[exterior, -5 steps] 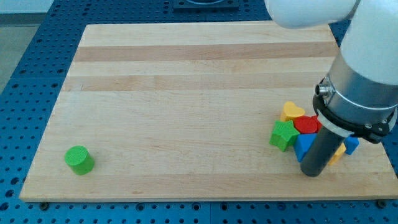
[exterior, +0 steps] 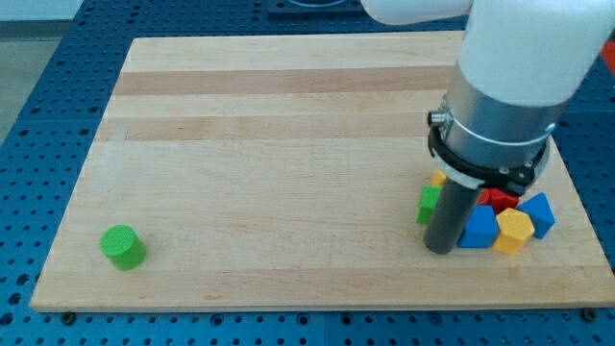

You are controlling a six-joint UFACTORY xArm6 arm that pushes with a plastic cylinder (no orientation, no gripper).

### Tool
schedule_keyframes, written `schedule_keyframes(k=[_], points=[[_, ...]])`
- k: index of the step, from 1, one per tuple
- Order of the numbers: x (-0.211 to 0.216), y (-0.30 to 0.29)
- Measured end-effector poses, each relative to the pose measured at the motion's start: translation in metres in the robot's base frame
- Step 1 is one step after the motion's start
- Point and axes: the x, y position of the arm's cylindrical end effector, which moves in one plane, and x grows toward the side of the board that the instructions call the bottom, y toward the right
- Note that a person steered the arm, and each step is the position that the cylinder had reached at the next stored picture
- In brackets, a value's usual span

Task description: Push the green star closer to the heart

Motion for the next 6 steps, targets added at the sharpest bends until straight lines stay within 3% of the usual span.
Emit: schedule_keyframes(k=[3,6], points=[[-0.017,0.011],[-0.087,0.012]])
